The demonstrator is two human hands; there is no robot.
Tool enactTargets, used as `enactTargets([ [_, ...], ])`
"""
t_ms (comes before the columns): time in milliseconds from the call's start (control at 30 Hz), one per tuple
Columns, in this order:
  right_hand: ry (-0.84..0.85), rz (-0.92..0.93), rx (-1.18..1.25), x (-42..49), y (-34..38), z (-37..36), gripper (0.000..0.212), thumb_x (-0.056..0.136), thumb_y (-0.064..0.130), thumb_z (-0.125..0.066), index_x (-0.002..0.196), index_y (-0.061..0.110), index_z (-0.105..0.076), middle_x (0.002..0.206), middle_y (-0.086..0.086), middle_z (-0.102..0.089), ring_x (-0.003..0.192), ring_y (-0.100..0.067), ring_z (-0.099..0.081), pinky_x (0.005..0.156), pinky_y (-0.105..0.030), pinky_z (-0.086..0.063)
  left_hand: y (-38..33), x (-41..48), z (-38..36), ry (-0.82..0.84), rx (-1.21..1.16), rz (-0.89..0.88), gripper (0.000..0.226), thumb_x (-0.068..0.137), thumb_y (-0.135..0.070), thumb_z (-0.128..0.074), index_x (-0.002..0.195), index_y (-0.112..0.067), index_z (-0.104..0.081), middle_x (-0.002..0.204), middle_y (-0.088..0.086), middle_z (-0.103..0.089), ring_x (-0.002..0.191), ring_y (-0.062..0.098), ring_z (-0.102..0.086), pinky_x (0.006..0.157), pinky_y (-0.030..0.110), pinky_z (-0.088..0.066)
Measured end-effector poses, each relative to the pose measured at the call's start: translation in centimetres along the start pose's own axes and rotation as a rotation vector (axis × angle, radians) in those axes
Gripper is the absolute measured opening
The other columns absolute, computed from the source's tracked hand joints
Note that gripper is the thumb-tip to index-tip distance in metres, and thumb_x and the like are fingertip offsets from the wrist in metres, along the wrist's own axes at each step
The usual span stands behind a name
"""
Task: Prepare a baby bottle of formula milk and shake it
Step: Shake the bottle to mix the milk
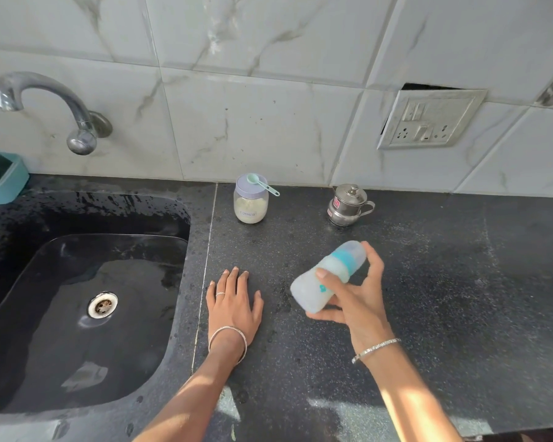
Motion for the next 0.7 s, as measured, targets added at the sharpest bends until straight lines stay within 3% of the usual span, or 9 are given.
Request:
enactTargets([
  [100,0.141,-0.052,-0.080,-0.7,0.0,-0.3,0.092,0.069,0.021,-0.096,0.129,0.068,-0.045,0.105,-0.009,-0.080,0.087,-0.035,-0.080,0.056,-0.055,-0.063,0.0,0.0,0.1,0.000,0.009,-0.004,0.051,0.098,-0.045,-0.049,0.141,-0.017,-0.053,0.153,0.007,-0.048,0.147,0.026,-0.036,0.122,0.048,-0.019],
  [267,0.004,0.021,0.009,-0.2,0.8,0.2,0.089,0.082,0.012,-0.087,0.139,0.061,-0.038,0.116,-0.009,-0.072,0.086,-0.031,-0.080,0.058,-0.051,-0.064,0.0,0.0,-0.1,0.006,0.008,-0.005,0.052,0.098,-0.045,-0.048,0.141,-0.017,-0.053,0.153,0.006,-0.048,0.147,0.026,-0.035,0.122,0.048,-0.019],
  [400,0.255,-0.019,-0.184,-0.5,1.7,0.2,0.097,0.067,0.023,-0.096,0.135,0.066,-0.042,0.108,-0.015,-0.078,0.090,-0.035,-0.080,0.056,-0.053,-0.063,0.0,0.0,-0.1,-0.013,0.013,-0.004,0.051,0.097,-0.044,-0.051,0.140,-0.016,-0.055,0.151,0.007,-0.050,0.145,0.027,-0.039,0.121,0.049,-0.021],
  [567,0.081,0.042,-0.039,0.2,1.9,0.2,0.090,0.075,0.019,-0.093,0.133,0.064,-0.041,0.114,-0.010,-0.075,0.093,-0.033,-0.079,0.059,-0.052,-0.064,0.0,0.1,-0.1,0.005,0.017,-0.001,0.052,0.098,-0.045,-0.049,0.140,-0.016,-0.054,0.152,0.007,-0.049,0.146,0.027,-0.037,0.121,0.049,-0.020],
  [700,0.235,-0.024,-0.139,-0.1,1.6,-0.5,0.095,0.065,0.026,-0.098,0.133,0.065,-0.043,0.104,-0.014,-0.079,0.087,-0.035,-0.079,0.056,-0.054,-0.063,0.0,0.0,-0.2,-0.014,0.006,-0.004,0.050,0.097,-0.044,-0.051,0.139,-0.017,-0.055,0.150,0.007,-0.051,0.145,0.027,-0.039,0.121,0.049,-0.022],
])
Point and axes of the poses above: each hand's wrist, its own x-axis towards the middle knuckle, its own z-axis out of the back of the hand, y = z × x, the point moved 2 cm from there along x, towards the middle knuckle
